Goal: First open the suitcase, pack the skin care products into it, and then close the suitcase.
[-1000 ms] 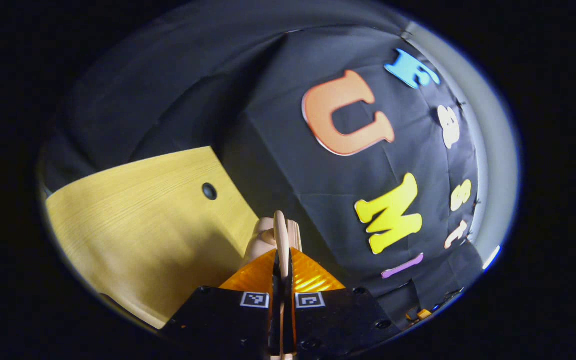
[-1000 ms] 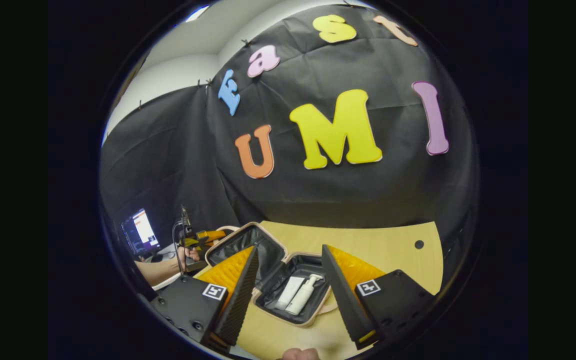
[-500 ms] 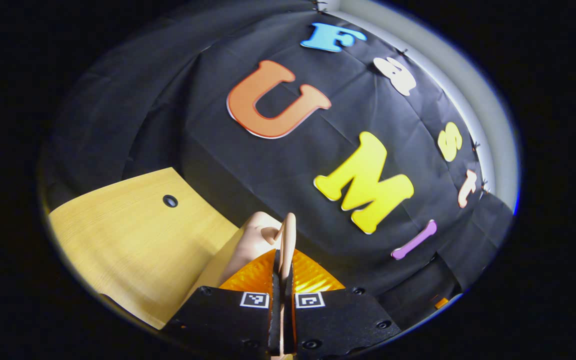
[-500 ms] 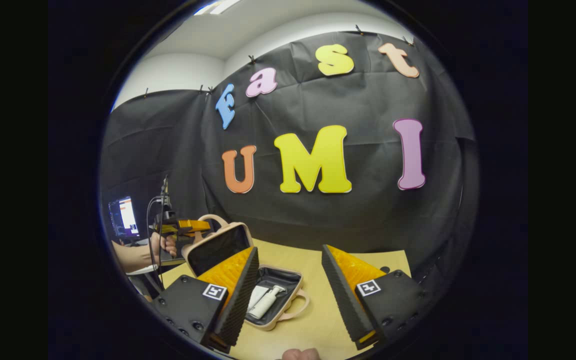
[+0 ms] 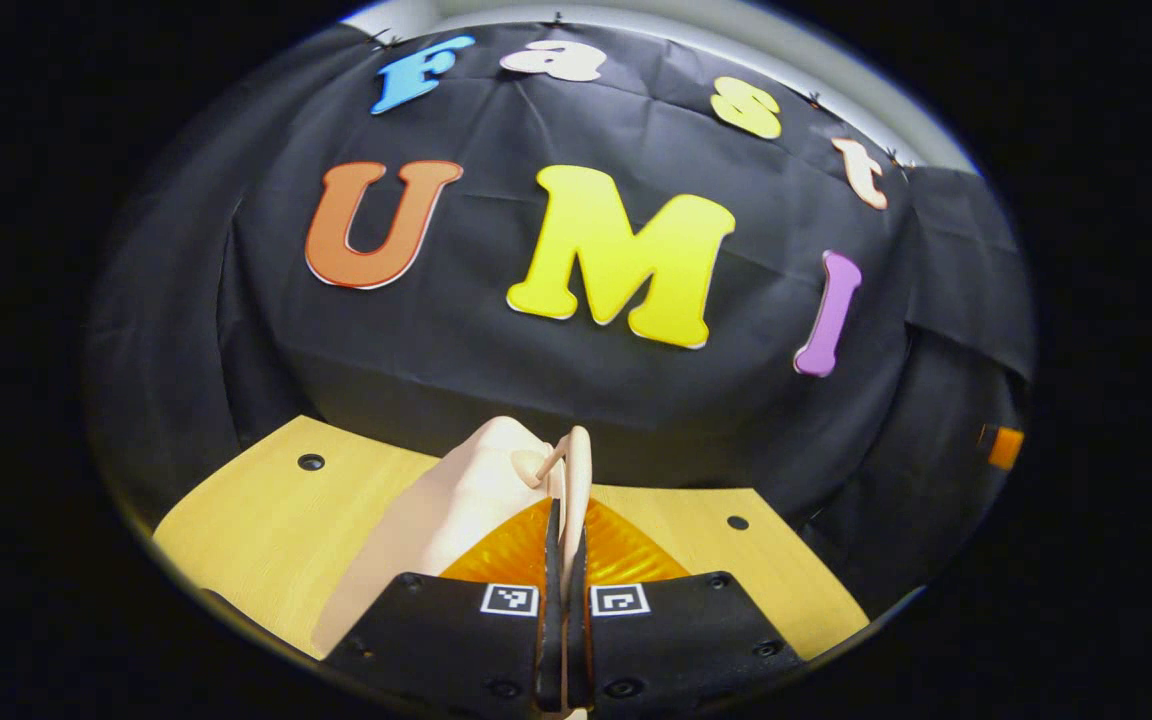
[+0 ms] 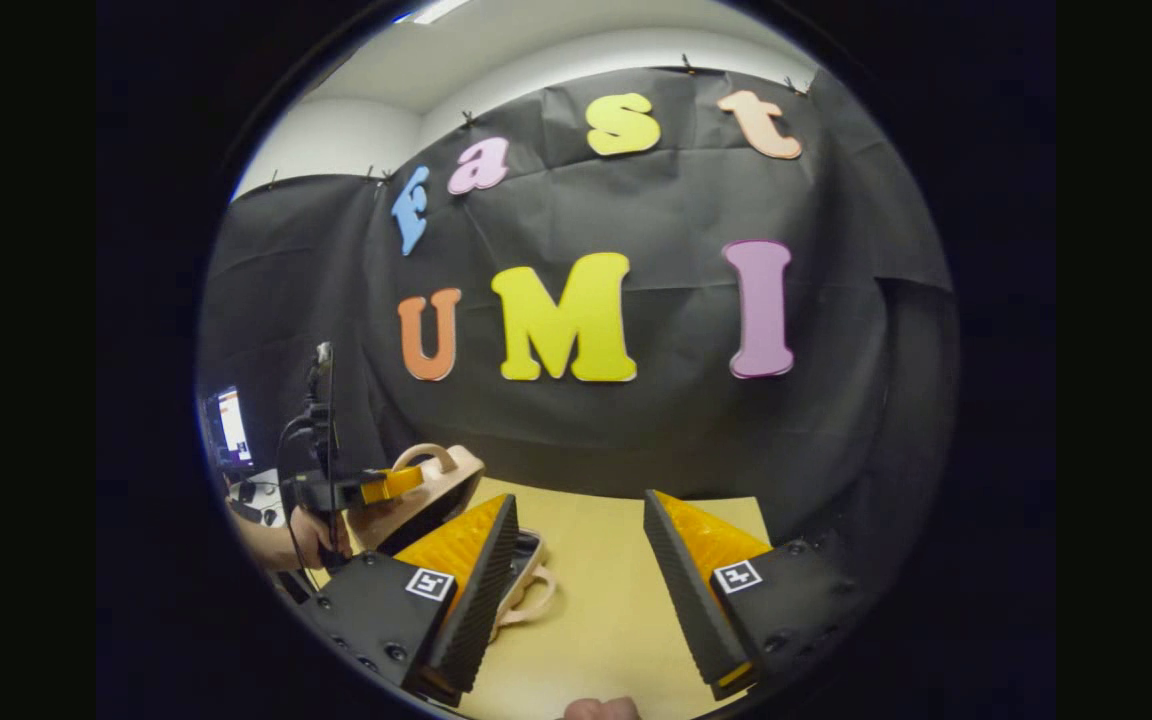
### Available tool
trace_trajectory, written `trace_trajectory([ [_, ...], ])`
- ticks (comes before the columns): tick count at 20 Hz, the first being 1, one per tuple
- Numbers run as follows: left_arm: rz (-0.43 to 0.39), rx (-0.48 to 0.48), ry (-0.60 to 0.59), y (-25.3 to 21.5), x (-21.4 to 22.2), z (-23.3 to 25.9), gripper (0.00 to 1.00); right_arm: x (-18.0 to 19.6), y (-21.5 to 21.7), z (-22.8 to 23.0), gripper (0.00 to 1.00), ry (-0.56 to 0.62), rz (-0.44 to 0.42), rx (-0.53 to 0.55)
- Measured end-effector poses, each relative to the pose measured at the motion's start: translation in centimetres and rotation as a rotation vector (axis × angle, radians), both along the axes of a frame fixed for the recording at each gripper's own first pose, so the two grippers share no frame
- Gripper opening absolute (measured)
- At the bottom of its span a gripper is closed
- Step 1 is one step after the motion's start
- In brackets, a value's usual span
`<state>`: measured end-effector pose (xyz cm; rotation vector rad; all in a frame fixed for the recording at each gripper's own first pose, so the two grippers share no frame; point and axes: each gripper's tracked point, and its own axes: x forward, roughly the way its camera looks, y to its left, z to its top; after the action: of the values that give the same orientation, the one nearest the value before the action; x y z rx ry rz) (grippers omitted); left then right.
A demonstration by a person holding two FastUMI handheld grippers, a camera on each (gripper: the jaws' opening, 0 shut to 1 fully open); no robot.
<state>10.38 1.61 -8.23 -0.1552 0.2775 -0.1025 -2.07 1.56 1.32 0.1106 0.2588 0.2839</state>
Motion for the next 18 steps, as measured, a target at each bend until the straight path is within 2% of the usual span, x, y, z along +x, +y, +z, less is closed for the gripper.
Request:
trace_trajectory([
  [7,-0.108,0.168,0.072,-7.1,1.6,-7.1,0.05,-1.2,-5.5,-0.2,0.76,0.019,-0.097,-0.067],
  [10,-0.140,0.326,0.111,-9.1,1.2,-11.1,0.05,-1.9,-7.8,0.0,0.76,0.029,-0.134,-0.095],
  [13,-0.136,0.438,0.177,-10.5,1.4,-14.7,0.05,-2.3,-9.7,-0.2,0.76,0.049,-0.170,-0.093],
  [18,-0.125,0.589,0.236,-11.1,1.7,-17.7,0.05,-2.5,-11.3,-0.5,0.76,0.060,-0.188,-0.098],
])
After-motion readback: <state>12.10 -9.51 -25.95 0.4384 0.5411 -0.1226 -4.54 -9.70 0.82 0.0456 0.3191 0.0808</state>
